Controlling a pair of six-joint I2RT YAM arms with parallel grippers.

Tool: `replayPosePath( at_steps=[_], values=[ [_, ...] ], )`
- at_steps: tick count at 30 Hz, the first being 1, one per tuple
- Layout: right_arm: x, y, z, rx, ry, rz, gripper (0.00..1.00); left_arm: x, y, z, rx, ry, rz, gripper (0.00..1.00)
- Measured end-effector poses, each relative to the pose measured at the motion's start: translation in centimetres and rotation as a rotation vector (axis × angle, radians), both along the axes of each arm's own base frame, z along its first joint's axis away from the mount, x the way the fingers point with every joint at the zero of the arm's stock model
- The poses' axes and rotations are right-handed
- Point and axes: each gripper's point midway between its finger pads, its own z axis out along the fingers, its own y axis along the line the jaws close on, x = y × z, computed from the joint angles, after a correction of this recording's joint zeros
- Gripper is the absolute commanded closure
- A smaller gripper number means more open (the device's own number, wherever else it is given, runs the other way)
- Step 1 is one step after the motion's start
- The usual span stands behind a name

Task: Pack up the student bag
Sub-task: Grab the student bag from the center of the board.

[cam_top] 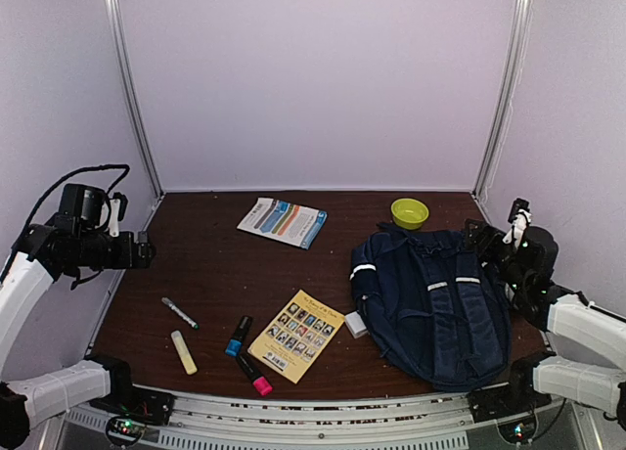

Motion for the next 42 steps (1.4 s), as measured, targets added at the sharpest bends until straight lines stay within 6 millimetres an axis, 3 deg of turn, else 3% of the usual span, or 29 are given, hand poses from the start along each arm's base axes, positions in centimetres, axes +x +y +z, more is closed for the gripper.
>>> replayPosePath(
  at_steps=[13, 19, 25, 32, 35, 42],
  values=[
    [-0.4, 0.7, 0.8, -0.025, -0.003, 0.016, 0.00, -0.1, 0.0, 0.4, -0.003, -0.017, -0.001, 0.03],
    [-0.7, 4.9, 2.0, -0.120, 0.062, 0.118, 0.00, -0.3, 0.0, 0.7, -0.005, -0.032, 0.000, 0.04],
    [-2.8, 8.0, 1.2, -0.210, 0.153, 0.218, 0.00, -0.3, 0.1, 0.7, -0.003, -0.032, 0.002, 0.05],
    [-6.3, 12.9, 2.0, -0.315, 0.250, 0.389, 0.00, -0.2, 0.2, 0.7, 0.003, -0.031, 0.008, 0.06],
    [-8.0, 14.9, 1.1, -0.376, 0.323, 0.457, 0.01, -0.2, 0.3, 0.7, 0.005, -0.031, 0.012, 0.07],
    [-10.6, 17.4, -1.8, -0.518, 0.506, 0.507, 0.02, -0.2, 0.5, 0.7, 0.009, -0.032, 0.021, 0.07]
  ],
)
